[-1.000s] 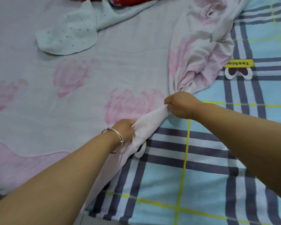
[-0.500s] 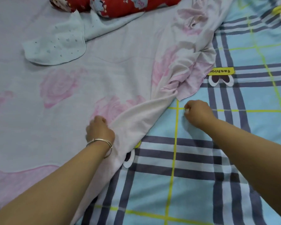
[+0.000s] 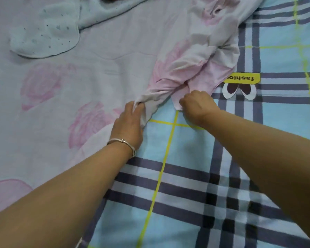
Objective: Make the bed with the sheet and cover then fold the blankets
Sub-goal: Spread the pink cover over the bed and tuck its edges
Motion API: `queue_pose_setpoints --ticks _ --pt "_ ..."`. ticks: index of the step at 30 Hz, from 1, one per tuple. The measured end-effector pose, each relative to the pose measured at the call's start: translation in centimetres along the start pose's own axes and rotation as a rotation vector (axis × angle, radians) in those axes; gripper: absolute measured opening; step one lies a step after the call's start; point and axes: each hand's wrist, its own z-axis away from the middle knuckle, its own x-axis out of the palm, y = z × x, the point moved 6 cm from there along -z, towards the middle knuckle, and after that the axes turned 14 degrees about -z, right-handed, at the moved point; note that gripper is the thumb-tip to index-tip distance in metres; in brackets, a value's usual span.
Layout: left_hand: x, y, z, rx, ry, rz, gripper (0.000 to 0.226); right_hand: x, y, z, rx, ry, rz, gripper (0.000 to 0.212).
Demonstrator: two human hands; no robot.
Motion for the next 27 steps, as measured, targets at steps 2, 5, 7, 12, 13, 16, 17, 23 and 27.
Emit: queue_pose_setpoints --ticks 2,5,7,12,13,16,17,23,27 --pt "-0.8 0.2 -0.1 -0.054 0.026 -0.089 0.058 0.5 1.2 1.6 0.004 -0.251 0.055 0.031" --pt "-1.4 2.5 0.3 -0.063 0.018 -0.147 0.059 1.0 6.3 7.0 0.140 -0.677 0.257 0.041" --pt "-1.6 4.7 0.5 -0.020 -0.012 -0.136 0.065 -0.5 10.4 10.7 0.355 -0.766 0.286 0.052" --pt "-1.8 7.2 -0.1 0.097 0.068 -0.218 0.076 -3.8 15.2 13.3 0.550 -0.680 0.286 0.047" --pt "-1.8 7.5 -0.2 0.107 0.122 -0.220 0.076 -3.6 15.6 12.6 0.520 -0.616 0.281 0.045" --pt "-2.0 8.4 -0.4 0.177 0.208 -0.169 0.074 -2.4 12.1 8.0 0.279 -0.211 0.054 0.034" --pt "-2.1 9.0 -0.4 0.214 0.218 -0.159 0.069 -2.1 9.9 7.0 0.225 -0.126 -0.060 0.035" --pt "-2.3 10.8 -0.8 0.275 0.195 -0.178 0.065 -0.6 5.3 5.0 0.075 -0.120 -0.005 0.033" --pt "-1.5 11.1 -1.0 0.242 -0.077 -0.206 0.058 -0.3 9.6 7.2 0.320 -0.550 0.040 0.041"
